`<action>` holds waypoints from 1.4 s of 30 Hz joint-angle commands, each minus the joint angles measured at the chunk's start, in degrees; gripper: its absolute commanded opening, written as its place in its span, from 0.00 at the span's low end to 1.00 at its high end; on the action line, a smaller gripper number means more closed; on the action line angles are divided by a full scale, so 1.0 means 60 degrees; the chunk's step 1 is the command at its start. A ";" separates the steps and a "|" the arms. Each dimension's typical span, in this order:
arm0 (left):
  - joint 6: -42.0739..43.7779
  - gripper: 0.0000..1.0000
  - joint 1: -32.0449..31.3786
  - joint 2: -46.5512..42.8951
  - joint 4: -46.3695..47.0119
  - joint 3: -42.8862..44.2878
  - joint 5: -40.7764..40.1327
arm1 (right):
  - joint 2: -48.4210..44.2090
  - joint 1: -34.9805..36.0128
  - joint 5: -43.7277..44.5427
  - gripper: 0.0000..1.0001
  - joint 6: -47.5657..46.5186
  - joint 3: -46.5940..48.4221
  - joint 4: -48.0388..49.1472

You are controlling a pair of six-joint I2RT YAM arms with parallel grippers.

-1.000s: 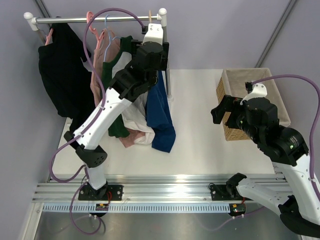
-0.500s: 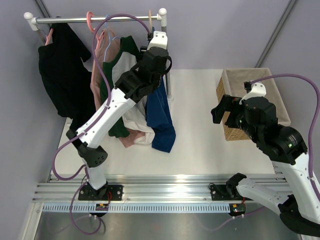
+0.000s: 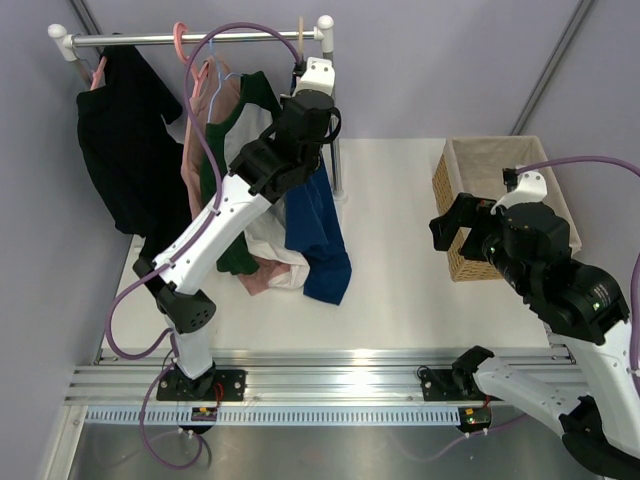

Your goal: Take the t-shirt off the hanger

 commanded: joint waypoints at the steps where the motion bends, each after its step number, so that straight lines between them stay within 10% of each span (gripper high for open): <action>1: 0.0720 0.00 0.0057 -0.0305 0.1517 0.0240 -0.0259 | -0.0137 0.0080 0.0412 0.99 0.0076 -0.0019 0.0026; 25: 0.2522 0.00 0.0057 -0.1960 0.4300 -0.1153 -0.0069 | -0.0166 0.0080 0.0617 1.00 -0.0334 -0.0223 0.0363; 42: 0.1355 0.00 0.0043 -0.4287 0.3541 -0.2923 0.0809 | -0.0592 0.0094 0.0544 1.00 -0.0232 -0.0839 0.0905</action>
